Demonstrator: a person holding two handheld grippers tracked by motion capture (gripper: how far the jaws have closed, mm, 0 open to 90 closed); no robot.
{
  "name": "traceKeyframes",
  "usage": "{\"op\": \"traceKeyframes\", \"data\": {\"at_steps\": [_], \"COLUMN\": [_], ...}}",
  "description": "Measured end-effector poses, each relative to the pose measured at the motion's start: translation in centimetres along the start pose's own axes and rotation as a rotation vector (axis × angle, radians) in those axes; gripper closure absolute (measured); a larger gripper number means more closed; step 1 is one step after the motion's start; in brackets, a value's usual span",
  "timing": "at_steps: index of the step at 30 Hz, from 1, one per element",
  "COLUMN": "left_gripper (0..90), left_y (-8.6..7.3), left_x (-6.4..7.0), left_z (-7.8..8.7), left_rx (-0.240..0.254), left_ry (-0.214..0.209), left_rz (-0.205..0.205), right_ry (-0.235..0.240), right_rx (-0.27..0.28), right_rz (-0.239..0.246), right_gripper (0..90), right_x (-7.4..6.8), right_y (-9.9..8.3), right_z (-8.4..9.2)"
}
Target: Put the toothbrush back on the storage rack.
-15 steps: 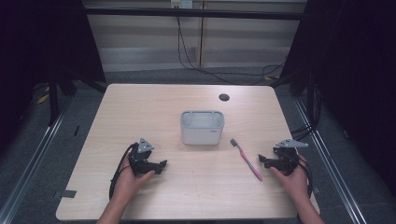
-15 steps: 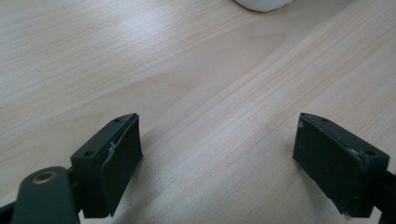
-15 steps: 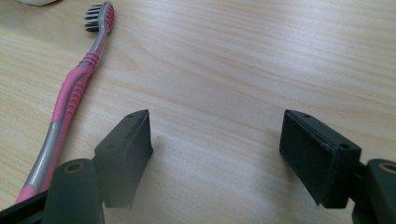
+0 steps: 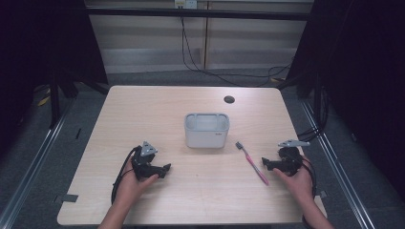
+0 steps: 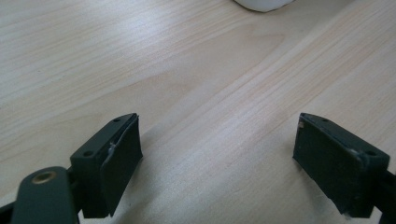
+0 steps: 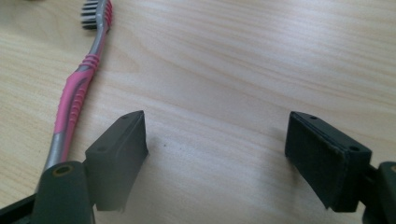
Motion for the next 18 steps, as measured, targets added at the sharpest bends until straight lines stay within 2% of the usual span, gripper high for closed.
{"op": "traceKeyframes", "data": {"at_steps": [5,9,18], "left_gripper": [14.7,14.7,14.6], "left_y": [0.0,0.0,0.0], "left_x": [0.0,0.0,0.0], "left_z": [0.0,0.0,0.0], "left_rx": [0.0,0.0,-0.001], "left_ry": [0.0,0.0,-0.001], "left_rz": [0.0,0.0,0.0], "right_ry": [0.021,0.063,0.127], "right_rx": [-0.069,-0.115,-0.144], "right_rz": [0.083,0.106,0.134], "right_gripper": [25.5,26.0,29.7], "right_x": [-0.7,-1.5,-3.0], "right_y": [0.4,0.7,3.3], "right_z": [0.3,0.6,1.7]}}
Point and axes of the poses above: each handheld gripper's, and its own axes: z roughly backward along the jaws, y roughly out of its top, x roughly to its right, the point moved 8 cm from there along -z, roughly forward along the jaws, and after that the axes turned 8 degrees about -y, right-handed, at the moved point
